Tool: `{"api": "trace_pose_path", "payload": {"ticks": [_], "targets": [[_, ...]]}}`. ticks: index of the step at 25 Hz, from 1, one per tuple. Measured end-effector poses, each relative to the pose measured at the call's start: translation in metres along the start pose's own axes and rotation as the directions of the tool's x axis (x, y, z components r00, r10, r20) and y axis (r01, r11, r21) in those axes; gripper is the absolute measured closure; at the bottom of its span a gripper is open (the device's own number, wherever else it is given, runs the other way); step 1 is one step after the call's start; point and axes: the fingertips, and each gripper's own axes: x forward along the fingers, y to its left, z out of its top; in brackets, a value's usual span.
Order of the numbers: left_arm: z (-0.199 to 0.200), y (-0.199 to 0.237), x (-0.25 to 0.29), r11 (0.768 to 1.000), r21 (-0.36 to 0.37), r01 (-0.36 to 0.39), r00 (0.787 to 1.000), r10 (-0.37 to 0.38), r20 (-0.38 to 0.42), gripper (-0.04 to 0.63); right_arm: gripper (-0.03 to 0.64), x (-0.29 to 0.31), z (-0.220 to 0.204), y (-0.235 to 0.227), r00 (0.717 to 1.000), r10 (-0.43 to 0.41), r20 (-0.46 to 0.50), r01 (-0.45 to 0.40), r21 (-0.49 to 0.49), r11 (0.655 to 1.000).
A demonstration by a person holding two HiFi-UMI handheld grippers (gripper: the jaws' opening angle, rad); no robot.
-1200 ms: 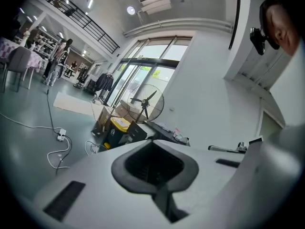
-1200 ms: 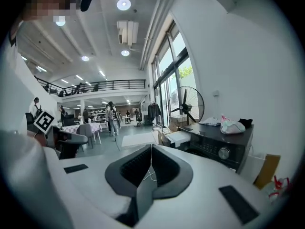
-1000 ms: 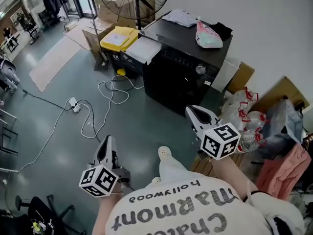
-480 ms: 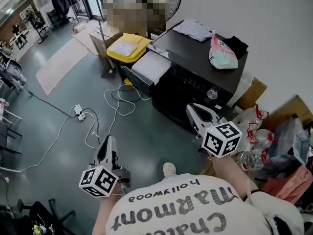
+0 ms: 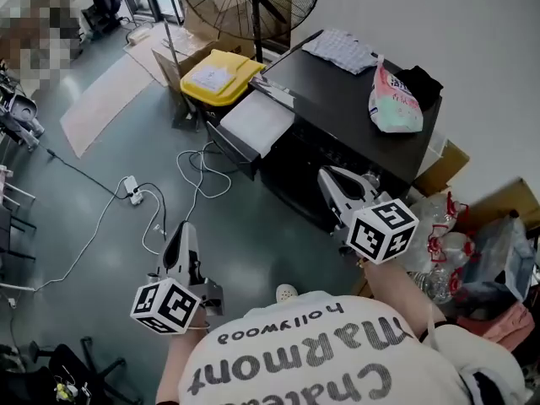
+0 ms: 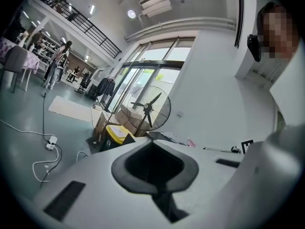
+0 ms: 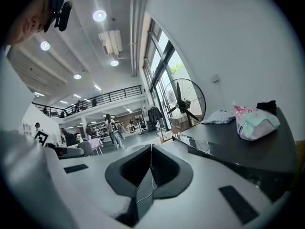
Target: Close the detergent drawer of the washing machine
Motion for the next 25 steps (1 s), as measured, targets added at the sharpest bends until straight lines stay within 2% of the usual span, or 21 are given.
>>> {"api": "trace_pose_path", "payload": {"ticks": [7, 16, 19, 22, 25], "targets": [[-0.035, 0.001, 0.024, 1.0, -0.017, 0.002, 0.996, -0.003, -0.087, 0.588, 0.588, 0.005, -0.035, -0.017, 0.998, 0.003, -0.056, -0.001, 0.044, 0.999], [-0.061, 0.018, 0.056, 0.996, -0.069, 0.055, 0.981, -0.067, -0.18, 0.586, 0.588, -0.004, -0.046, -0.051, 0.993, -0.1, -0.064, 0.107, 0.118, 0.987], [-0.064, 0.022, 0.074, 0.988, -0.109, 0.106, 0.969, -0.128, -0.211, 0.463, 0.588, -0.002, -0.04, -0.061, 0.988, -0.145, -0.052, 0.15, 0.132, 0.98], [-0.064, 0.03, 0.094, 0.982, -0.115, 0.15, 0.95, -0.176, -0.258, 0.411, 0.588, 0.005, -0.025, -0.064, 0.982, -0.183, -0.034, 0.186, 0.129, 0.974], [-0.064, 0.042, 0.117, 0.968, -0.176, 0.182, 0.931, -0.227, -0.286, 0.315, 0.588, 0.012, -0.012, -0.064, 0.975, -0.222, -0.013, 0.222, 0.121, 0.968]]}}
